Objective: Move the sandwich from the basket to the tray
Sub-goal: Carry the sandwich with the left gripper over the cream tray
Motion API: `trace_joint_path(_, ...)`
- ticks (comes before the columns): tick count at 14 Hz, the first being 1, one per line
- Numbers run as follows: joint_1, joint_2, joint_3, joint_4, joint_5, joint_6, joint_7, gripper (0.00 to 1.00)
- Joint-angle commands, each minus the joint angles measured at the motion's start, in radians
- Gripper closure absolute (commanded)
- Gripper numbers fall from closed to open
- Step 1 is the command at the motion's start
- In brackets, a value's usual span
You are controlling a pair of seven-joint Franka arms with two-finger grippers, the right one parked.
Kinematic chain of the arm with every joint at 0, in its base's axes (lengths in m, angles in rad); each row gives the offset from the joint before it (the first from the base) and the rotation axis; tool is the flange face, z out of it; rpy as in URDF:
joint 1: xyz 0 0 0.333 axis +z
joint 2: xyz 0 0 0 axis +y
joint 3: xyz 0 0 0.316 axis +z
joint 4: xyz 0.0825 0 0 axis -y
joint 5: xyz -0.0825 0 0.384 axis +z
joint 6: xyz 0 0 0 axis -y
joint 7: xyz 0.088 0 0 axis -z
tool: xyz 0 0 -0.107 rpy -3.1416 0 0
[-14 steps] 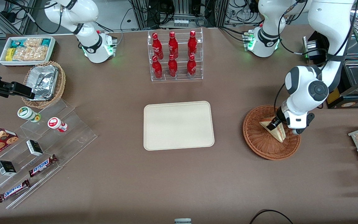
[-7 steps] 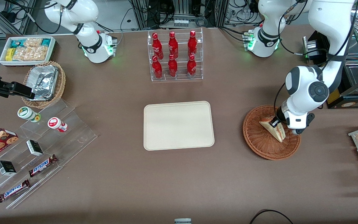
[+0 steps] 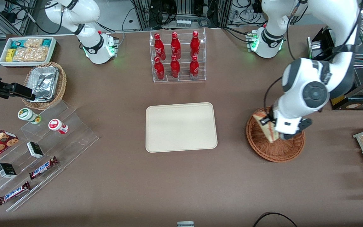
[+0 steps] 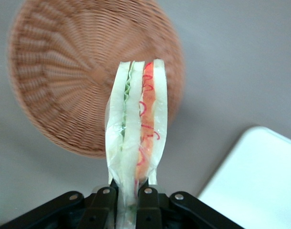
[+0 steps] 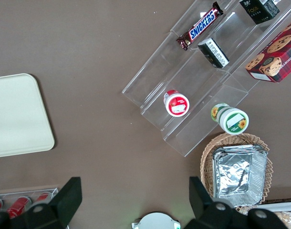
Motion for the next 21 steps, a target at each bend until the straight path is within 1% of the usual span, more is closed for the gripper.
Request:
trace_joint_path(1, -0.088, 0.079, 0.008, 0.076, 0.012, -0.015, 0.008, 1.00)
trace_joint_path(4, -0.217, 0.164, 0.008, 0.175, 0.015, -0.010, 0.008, 1.00)
trace_joint_path(8, -0.343, 0.261, 0.008, 0.258, 0.009, 0.039, -0.012, 1.00)
trace_joint_path(11, -0.424, 0.347, 0.010, 0.321, 0.017, 0.111, -0.105, 1.00)
trace_joint_path(13, -0.482, 0.414, 0.016, 0.399, 0.018, 0.116, -0.146, 1.00)
trace_joint_path(16, -0.530, 0.520, 0.019, 0.519, 0.027, 0.126, -0.224, 1.00)
trace_joint_path(19, -0.553, 0.554, 0.017, 0.530, 0.119, 0.163, -0.304, 1.00)
trace_joint_path(21, -0.553, 0.562, 0.017, 0.530, 0.124, 0.168, -0.305, 1.00)
